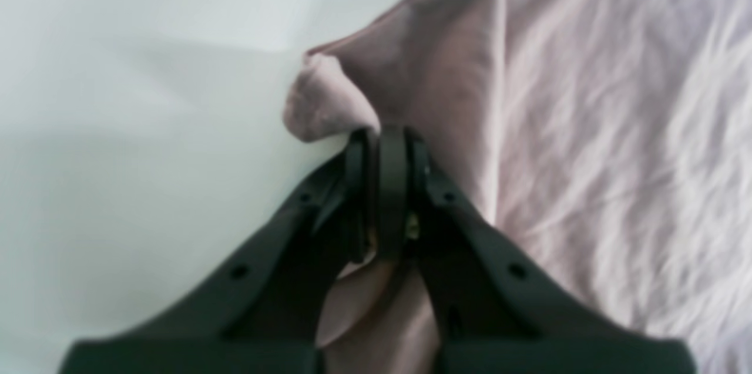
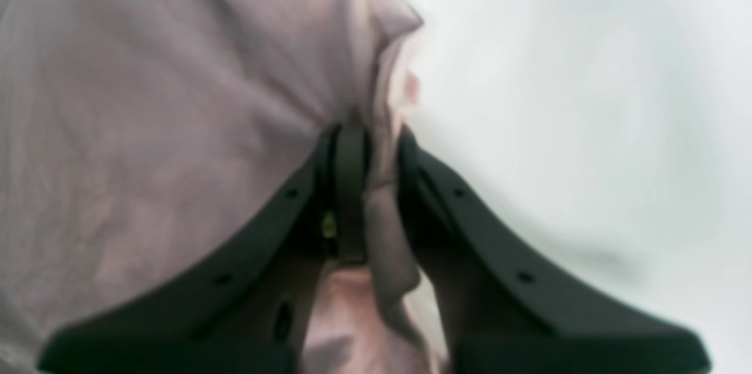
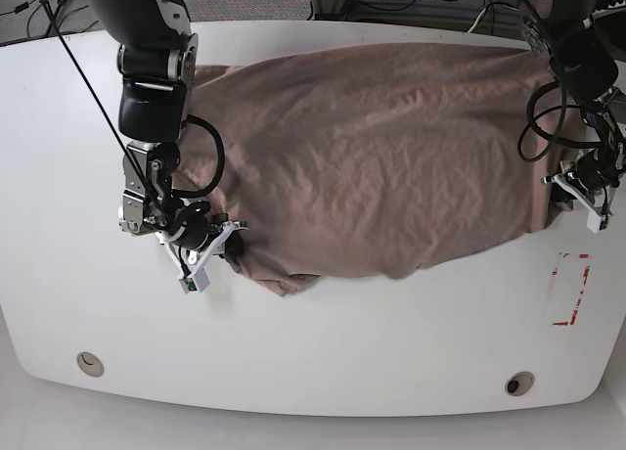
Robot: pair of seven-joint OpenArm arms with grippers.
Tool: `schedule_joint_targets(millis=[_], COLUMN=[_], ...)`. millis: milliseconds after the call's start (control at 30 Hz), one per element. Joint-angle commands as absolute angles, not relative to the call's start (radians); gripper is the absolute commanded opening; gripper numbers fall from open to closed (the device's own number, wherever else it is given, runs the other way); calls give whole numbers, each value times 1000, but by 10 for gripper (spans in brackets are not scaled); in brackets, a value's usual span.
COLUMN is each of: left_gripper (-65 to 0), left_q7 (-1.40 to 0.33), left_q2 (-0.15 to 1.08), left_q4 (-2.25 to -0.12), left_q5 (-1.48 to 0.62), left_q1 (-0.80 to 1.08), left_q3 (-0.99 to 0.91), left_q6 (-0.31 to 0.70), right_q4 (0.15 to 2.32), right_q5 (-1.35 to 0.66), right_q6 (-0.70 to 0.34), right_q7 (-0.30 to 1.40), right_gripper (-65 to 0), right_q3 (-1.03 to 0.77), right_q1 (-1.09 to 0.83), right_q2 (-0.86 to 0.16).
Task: Fold the T-shirt properly
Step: 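Lift the shirt with both grippers and pull it toward the robot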
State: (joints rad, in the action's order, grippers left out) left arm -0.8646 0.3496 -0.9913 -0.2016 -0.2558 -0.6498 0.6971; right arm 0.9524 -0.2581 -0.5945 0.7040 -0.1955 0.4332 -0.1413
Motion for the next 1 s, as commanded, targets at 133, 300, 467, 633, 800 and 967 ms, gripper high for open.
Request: schedule_joint_targets(millis=[133, 300, 467, 633, 800, 967], left_gripper=[-650, -650, -650, -650, -650, -650], left_q7=[-978, -1047, -1055, -1116, -1198, -1236], left_q2=[315, 271, 239, 202, 199, 199], left_q4=[-1188, -1435, -1655, -1785, -1839, -1845], left_q5=[-171, -168, -168, -166, -168, -168], left_q1=[-234, -208, -170, -214, -312, -427], left_q3=[-625, -503, -446, -407, -401, -401], left_q6=[698, 698, 698, 698, 698, 698], right_q4=[1138, 1234, 1279, 1287, 1282, 1285], right_q5=[-268, -275, -275, -275, -275, -275], right_q6=[-595, -591, -596, -598, -598, -599], right_q7=[760, 805, 834, 843, 843, 843], right_gripper=[-583, -583, -583, -583, -583, -583], right_q3=[-200, -202, -246, -283, -282, -280], right_q1=[430, 420, 420, 433, 467, 510], right_q2=[-157, -194, -231, -277, -323, -352])
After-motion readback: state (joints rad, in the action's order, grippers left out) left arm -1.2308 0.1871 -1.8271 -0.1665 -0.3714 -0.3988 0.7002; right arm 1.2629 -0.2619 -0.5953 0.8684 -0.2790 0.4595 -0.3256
